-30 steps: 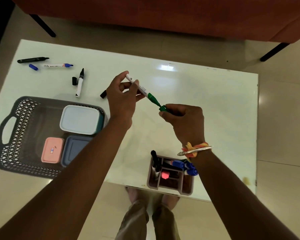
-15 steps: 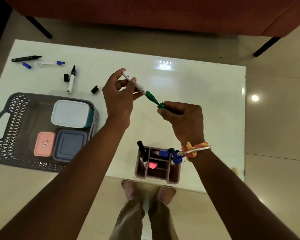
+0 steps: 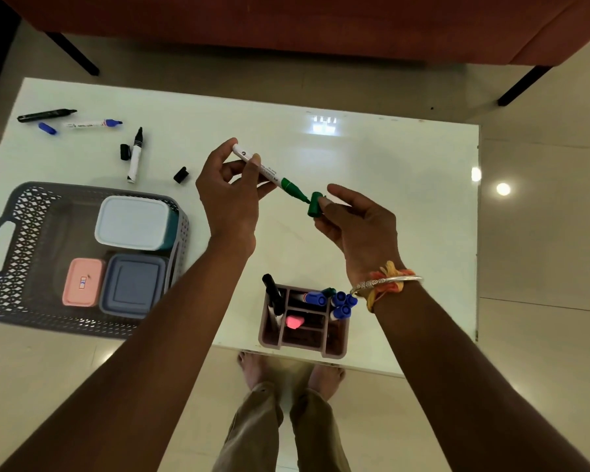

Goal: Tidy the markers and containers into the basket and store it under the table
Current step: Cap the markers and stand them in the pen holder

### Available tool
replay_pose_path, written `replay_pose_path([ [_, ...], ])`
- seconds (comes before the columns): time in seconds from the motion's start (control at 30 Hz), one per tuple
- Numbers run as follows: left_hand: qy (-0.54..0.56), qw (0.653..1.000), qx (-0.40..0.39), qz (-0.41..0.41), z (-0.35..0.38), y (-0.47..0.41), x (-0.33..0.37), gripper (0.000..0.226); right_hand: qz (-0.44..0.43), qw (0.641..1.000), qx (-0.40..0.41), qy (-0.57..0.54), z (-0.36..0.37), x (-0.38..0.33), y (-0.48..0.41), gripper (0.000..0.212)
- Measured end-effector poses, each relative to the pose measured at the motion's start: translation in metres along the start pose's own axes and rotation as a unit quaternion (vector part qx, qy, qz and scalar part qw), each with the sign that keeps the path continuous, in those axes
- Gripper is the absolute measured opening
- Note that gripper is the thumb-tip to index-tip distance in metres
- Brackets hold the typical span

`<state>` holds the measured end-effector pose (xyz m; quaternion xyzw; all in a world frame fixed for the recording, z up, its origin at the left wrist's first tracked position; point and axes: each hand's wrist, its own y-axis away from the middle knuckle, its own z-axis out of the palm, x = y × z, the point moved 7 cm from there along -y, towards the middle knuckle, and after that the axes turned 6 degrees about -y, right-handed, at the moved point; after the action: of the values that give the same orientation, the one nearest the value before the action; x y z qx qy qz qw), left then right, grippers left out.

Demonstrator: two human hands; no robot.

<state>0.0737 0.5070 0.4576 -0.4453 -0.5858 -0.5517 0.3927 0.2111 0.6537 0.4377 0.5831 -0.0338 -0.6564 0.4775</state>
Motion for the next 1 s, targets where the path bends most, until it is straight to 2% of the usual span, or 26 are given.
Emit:
replay_pose_path([
  [0.27, 0.035, 0.999, 0.023, -0.007, 0.000, -0.001, -0.002, 0.036, 0.028, 0.977, 0.101, -0.187, -0.001, 0.009, 0.003, 0.007],
  [0.5, 0.047, 0.998, 0.031, -0.004, 0.005, 0.003, -0.003, 0.035, 0.027, 0.961, 0.162, -0.224, 0.004, 0.017, 0.007, 0.004],
  [0.77, 0.055, 0.998, 0.032, 0.004, 0.007, 0.001, -0.006, 0.036, 0.023, 0.957, 0.164, -0.238, 0.007, 0.016, 0.003, 0.014],
  [1.0, 0.069, 0.997, 0.022, 0.004, 0.016, 0.004, -0.010, 0.040, 0.058, 0.969, 0.109, -0.215, 0.013, 0.016, -0.001, 0.019],
])
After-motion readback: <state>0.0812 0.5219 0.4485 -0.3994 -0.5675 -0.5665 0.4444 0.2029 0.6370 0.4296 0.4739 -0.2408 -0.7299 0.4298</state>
